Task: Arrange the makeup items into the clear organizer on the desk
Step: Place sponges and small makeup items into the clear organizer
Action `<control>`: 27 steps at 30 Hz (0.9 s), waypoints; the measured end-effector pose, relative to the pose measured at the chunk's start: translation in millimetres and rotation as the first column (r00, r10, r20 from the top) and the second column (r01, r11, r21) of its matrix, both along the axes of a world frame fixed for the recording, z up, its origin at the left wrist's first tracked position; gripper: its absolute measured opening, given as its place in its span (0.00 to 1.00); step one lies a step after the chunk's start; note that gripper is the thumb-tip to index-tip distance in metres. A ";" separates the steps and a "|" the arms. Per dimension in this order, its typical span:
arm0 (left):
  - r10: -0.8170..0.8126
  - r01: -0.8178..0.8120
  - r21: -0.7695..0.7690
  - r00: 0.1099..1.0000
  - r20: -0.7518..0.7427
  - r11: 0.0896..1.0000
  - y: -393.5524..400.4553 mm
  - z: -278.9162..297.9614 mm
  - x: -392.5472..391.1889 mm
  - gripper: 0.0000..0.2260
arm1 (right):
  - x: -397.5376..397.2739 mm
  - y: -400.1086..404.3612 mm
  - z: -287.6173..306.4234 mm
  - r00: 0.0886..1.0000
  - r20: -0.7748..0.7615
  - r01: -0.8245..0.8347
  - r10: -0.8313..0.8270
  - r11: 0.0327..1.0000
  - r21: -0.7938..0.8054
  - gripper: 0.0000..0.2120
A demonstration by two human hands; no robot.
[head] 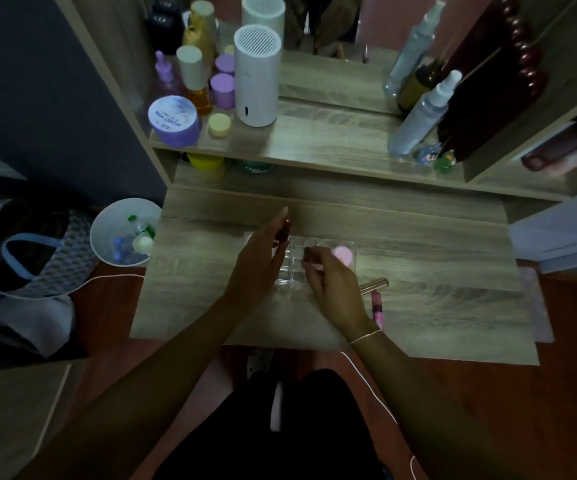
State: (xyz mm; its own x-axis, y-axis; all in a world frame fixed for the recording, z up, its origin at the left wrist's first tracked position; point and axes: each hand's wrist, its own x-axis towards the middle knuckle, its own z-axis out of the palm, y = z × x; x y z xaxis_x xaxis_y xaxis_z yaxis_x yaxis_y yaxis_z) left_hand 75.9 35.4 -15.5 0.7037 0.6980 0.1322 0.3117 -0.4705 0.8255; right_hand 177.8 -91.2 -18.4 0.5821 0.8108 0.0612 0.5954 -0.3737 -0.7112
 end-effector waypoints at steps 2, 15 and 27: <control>0.002 -0.002 -0.002 1.000 0.014 1.000 0.9 -2.1 1.0 0.25 | 3.3 -0.6 0.2 1.000 -0.017 0.016 -0.016 1.000 -0.012 0.09; -0.098 0.083 0.202 0.993 0.065 0.976 8.0 -27.3 17.5 0.21 | 22.2 -6.5 -5.0 0.995 -0.005 0.097 -0.098 0.995 -0.037 0.10; -0.103 0.089 0.181 0.992 0.068 0.979 12.3 -37.7 20.6 0.23 | 23.9 9.5 -2.4 0.995 -0.024 0.097 -0.098 0.995 -0.032 0.10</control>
State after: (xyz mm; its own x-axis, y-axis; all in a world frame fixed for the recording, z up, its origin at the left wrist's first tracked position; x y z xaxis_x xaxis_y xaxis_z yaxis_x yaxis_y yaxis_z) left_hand 96.5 47.8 -53.2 0.7493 0.5885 0.3036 0.1971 -0.6360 0.7461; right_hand 201.7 -81.7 -20.8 0.6595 0.7514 0.0211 0.5368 -0.4512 -0.7129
